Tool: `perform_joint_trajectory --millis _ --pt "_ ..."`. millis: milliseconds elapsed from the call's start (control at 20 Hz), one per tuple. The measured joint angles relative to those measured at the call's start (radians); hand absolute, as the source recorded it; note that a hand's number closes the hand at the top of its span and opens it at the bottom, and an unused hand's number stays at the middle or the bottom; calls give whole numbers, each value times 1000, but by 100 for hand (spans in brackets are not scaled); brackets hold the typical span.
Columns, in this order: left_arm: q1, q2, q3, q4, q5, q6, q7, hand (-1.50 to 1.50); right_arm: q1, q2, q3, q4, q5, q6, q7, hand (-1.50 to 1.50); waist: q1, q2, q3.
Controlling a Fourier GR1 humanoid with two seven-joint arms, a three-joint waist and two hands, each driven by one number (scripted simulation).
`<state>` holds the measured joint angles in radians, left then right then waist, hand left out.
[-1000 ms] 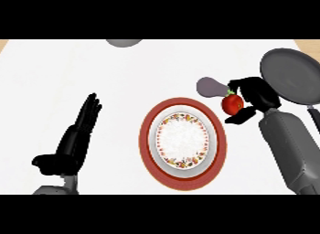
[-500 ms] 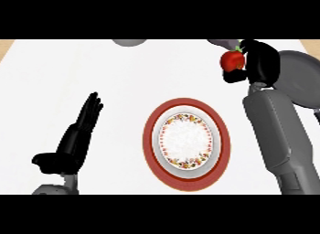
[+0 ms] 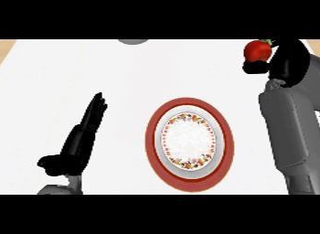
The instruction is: Pick the tomato from the plate and place it in the pan
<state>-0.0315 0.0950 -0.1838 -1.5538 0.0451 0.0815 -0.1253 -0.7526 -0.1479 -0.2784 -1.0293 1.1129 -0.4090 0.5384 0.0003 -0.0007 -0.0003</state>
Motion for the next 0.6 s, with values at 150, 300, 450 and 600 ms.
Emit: perform_joint_trajectory --millis 150,300,450,600 --pt "-6 0 7 -6 -1 -3 6 0 28 -55 -45 45 -38 -60 -59 150 4 2 0" --pt "-6 1 5 -14 -3 -10 10 0 36 -121 -85 129 -49 -142 -126 150 11 5 1" --pt "3 -9 -7 -19 -12 -7 10 0 42 -187 -107 211 -22 -215 -163 150 16 7 1" --pt "12 -13 -14 -21 -16 -11 -1 0 20 -251 -148 312 -39 -303 -228 150 24 11 2"
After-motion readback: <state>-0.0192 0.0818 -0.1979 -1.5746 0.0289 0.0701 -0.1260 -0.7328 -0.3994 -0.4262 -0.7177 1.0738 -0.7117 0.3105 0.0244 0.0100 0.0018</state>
